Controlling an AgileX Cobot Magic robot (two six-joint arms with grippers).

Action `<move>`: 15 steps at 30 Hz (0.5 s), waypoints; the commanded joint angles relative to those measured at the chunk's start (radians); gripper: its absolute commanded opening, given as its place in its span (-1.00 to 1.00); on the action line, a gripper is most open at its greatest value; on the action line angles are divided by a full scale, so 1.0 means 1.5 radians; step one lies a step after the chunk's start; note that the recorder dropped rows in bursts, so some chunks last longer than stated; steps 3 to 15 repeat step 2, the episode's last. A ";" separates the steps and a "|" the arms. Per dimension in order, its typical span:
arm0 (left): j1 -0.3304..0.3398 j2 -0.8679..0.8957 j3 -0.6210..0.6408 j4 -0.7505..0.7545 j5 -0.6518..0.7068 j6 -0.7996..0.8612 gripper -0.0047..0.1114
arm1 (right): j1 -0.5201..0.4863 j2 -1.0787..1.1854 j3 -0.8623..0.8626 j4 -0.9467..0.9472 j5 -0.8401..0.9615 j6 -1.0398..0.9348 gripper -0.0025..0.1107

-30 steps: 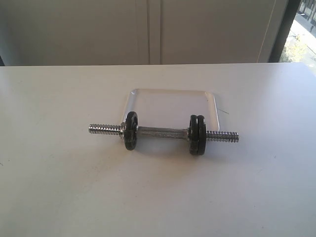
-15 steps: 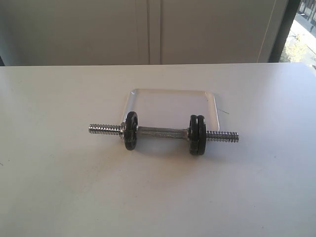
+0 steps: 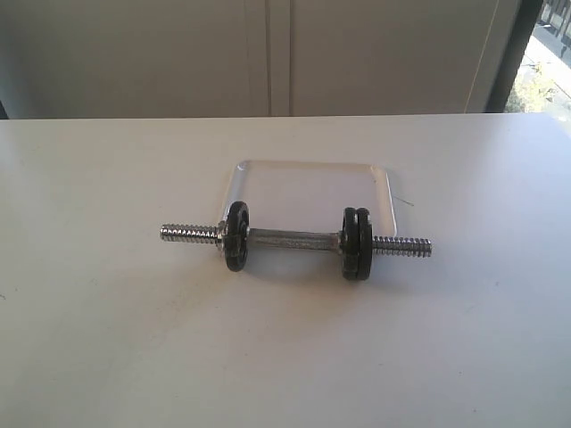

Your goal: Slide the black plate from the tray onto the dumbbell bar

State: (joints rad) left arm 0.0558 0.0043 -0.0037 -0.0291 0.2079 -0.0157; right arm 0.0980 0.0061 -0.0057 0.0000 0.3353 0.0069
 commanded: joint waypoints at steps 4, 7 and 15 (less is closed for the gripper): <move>0.002 -0.003 0.002 -0.005 -0.003 -0.003 -0.92 | -0.005 -0.004 0.004 0.000 -0.010 -0.005 -0.96; 0.002 -0.003 0.002 -0.005 -0.003 -0.003 -0.92 | -0.005 -0.004 0.004 0.000 -0.010 -0.005 -0.96; 0.002 -0.003 0.002 -0.005 -0.003 -0.003 -0.92 | -0.005 -0.004 0.004 0.000 -0.010 -0.005 -0.96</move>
